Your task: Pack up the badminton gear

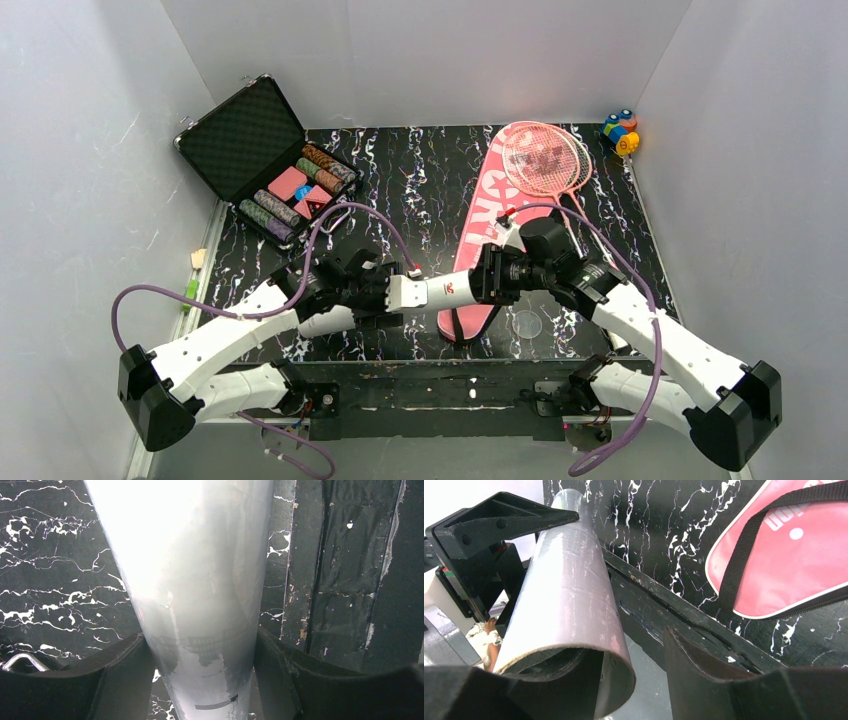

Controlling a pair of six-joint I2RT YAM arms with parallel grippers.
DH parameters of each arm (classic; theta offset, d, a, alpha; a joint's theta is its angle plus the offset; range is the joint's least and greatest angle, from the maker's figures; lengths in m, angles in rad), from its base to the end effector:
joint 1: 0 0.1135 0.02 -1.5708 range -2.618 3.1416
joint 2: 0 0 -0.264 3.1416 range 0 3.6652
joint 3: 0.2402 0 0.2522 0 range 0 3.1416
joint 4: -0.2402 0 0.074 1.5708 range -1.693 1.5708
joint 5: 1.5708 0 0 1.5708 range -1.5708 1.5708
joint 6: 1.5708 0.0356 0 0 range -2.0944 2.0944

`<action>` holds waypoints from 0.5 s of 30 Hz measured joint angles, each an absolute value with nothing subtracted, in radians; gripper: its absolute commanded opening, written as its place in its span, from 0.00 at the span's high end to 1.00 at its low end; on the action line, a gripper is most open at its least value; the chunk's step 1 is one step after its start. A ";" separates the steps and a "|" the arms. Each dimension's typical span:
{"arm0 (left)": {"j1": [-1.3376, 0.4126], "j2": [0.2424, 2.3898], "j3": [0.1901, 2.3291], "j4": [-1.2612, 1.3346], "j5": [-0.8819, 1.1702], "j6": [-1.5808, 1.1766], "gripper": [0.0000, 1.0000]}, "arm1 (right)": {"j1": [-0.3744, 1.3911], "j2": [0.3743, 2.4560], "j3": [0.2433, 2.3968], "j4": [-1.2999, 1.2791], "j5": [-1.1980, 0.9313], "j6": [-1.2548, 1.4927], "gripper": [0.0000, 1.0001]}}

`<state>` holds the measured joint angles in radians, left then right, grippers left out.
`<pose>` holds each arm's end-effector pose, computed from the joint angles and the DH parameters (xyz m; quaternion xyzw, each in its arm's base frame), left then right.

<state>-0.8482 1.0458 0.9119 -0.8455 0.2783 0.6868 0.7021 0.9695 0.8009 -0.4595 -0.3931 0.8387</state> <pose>0.1241 -0.1556 0.2789 0.6869 0.6537 -0.1555 0.2770 0.1505 0.1452 0.2864 -0.0288 0.8778 0.4350 0.1984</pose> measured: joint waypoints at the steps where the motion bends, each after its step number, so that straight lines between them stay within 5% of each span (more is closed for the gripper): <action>1: -0.848 1.046 0.912 -0.845 0.278 0.687 0.53 | 0.708 0.977 0.802 -0.453 -0.390 0.839 0.40; 8: -0.848 1.045 0.912 -0.842 0.278 0.678 0.53 | 0.727 1.000 0.825 -0.438 -0.360 0.850 0.26; 15: -0.848 1.044 0.912 -0.831 0.279 0.677 0.53 | 0.725 0.889 0.933 -0.519 -0.270 0.832 0.23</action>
